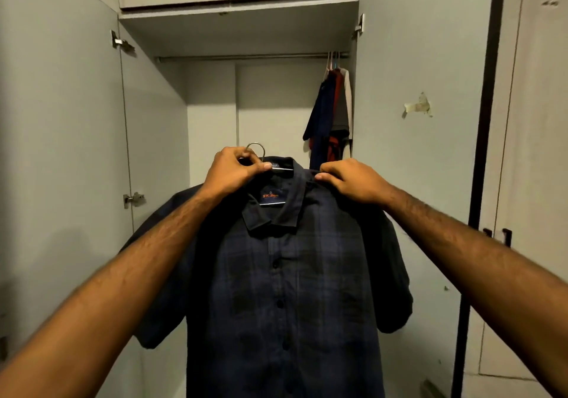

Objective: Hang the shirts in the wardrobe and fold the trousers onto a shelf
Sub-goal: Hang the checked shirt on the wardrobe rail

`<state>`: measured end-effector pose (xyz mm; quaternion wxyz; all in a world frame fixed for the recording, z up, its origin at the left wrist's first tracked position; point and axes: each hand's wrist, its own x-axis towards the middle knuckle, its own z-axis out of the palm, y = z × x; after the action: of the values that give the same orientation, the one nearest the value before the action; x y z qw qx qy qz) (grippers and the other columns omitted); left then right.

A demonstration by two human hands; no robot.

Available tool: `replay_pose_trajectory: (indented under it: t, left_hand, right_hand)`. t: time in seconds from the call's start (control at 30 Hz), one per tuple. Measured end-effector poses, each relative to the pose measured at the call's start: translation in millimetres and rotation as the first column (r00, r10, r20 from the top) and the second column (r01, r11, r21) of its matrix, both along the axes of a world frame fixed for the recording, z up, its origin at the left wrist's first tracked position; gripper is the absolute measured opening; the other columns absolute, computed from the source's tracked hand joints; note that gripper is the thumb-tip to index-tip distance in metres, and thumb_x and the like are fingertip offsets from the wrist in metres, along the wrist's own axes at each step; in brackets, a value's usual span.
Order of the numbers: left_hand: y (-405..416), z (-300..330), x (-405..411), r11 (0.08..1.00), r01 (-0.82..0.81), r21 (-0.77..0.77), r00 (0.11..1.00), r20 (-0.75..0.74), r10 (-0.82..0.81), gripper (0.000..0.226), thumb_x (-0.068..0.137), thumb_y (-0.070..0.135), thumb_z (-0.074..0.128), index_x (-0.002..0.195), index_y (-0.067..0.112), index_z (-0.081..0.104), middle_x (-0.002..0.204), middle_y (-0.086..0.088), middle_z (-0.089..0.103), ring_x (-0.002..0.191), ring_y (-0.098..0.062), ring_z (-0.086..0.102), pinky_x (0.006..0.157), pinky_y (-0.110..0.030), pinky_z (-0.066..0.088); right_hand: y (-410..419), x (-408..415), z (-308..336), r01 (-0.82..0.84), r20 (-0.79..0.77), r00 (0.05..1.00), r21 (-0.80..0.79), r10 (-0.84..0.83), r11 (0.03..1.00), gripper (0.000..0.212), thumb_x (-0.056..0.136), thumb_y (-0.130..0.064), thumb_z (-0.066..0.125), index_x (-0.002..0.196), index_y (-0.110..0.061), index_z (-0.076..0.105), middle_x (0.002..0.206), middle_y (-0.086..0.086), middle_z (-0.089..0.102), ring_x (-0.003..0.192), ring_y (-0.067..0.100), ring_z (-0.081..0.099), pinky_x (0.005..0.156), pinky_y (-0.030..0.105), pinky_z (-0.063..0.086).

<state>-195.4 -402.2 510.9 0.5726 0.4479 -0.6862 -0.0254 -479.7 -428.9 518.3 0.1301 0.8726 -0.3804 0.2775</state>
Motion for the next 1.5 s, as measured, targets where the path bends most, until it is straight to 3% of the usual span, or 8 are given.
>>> replay_pose_trajectory:
  t: [0.1,0.17,0.3,0.53,0.77,0.9,1.2,1.5]
  left_hand:
    - [-19.3,12.0,-8.4,0.997,0.037,-0.075,0.995,-0.090,-0.044,0.021,0.093,0.044,0.066,0.103,0.026,0.061,0.099,0.000,0.069,0.093,-0.012,0.065,0.088,-0.033,0.051]
    - [-37.5,12.7,-2.9,0.997,-0.052,-0.056,0.998,-0.049,0.050,0.021,0.103,0.042,0.047,0.114,0.027,0.054,0.103,-0.001,0.066,0.100,-0.020,0.062,0.092,-0.039,0.047]
    - [-86.7,3.2,19.3,0.953,-0.296,-0.066,0.917,0.261,0.302,0.020,0.106,0.034,0.037,0.099,0.026,0.053,0.104,0.002,0.067,0.102,-0.028,0.061,0.098,-0.048,0.042]
    - [-201.9,19.5,48.8,0.894,-0.415,-0.171,0.842,0.299,0.448,0.019,0.107,0.031,0.040,0.103,0.021,0.056,0.109,0.001,0.069,0.102,-0.025,0.063,0.096,-0.046,0.039]
    - [-362.8,69.9,87.5,0.901,-0.397,-0.174,0.840,0.325,0.433,0.039,0.104,0.036,0.046,0.139,0.019,0.047,0.137,-0.008,0.054,0.127,-0.030,0.049,0.105,-0.046,0.036]
    - [-445.6,107.1,87.7,0.918,-0.320,-0.235,0.874,0.299,0.382,0.050,0.102,0.037,0.049,0.148,0.020,0.037,0.146,-0.008,0.046,0.133,-0.029,0.044,0.109,-0.045,0.036]
    - [-573.8,157.7,32.1,0.987,0.009,-0.160,0.989,0.150,0.015,0.059,0.104,0.049,0.039,0.157,0.034,0.018,0.162,0.002,0.026,0.148,-0.022,0.029,0.118,-0.057,0.027]
    - [-650.6,209.1,-29.5,0.980,0.103,-0.168,0.986,0.151,-0.078,0.070,0.100,0.065,0.027,0.159,0.028,0.019,0.164,0.000,0.023,0.149,-0.021,0.027,0.121,-0.055,0.022]
  right_hand:
    - [-19.2,-6.9,12.5,0.116,0.037,0.993,-0.146,-0.111,0.983,0.034,0.102,-0.050,0.042,0.089,-0.025,0.060,0.089,-0.002,0.066,0.084,0.019,0.059,0.067,0.032,0.040]
    - [-34.9,-9.2,21.5,0.180,0.070,0.983,-0.215,-0.168,0.960,0.033,0.102,-0.052,0.041,0.093,-0.027,0.061,0.094,-0.001,0.068,0.087,0.022,0.061,0.068,0.032,0.039]
    - [-68.8,-7.7,35.7,0.287,0.137,0.957,-0.287,-0.257,0.914,0.033,0.102,-0.053,0.039,0.104,-0.031,0.064,0.104,0.001,0.070,0.097,0.027,0.065,0.074,0.035,0.044]
    - [-170.6,26.0,50.6,0.398,0.188,0.917,-0.355,-0.352,0.846,0.037,0.102,-0.056,0.034,0.103,-0.030,0.061,0.097,0.002,0.071,0.088,0.027,0.066,0.068,0.033,0.044]
    - [-297.9,66.5,108.8,0.449,0.204,0.894,-0.419,-0.400,0.789,0.036,0.102,-0.055,0.036,0.105,-0.028,0.061,0.093,0.004,0.070,0.084,0.028,0.067,0.075,0.039,0.055]
    - [-354.9,73.8,155.9,0.491,0.214,0.870,-0.466,-0.445,0.736,0.036,0.101,-0.055,0.037,0.105,-0.029,0.061,0.094,0.003,0.070,0.082,0.025,0.067,0.074,0.040,0.056]
    - [-448.0,102.2,211.8,0.580,0.202,0.788,-0.557,-0.581,0.594,0.024,0.100,-0.034,0.050,0.106,-0.017,0.066,0.099,0.008,0.070,0.085,0.028,0.068,0.063,0.033,0.044]
    - [-516.8,85.1,269.6,0.641,0.273,0.718,-0.618,-0.640,0.456,0.020,0.095,-0.018,0.052,0.110,-0.013,0.064,0.105,0.009,0.068,0.095,0.032,0.067,0.066,0.035,0.042]
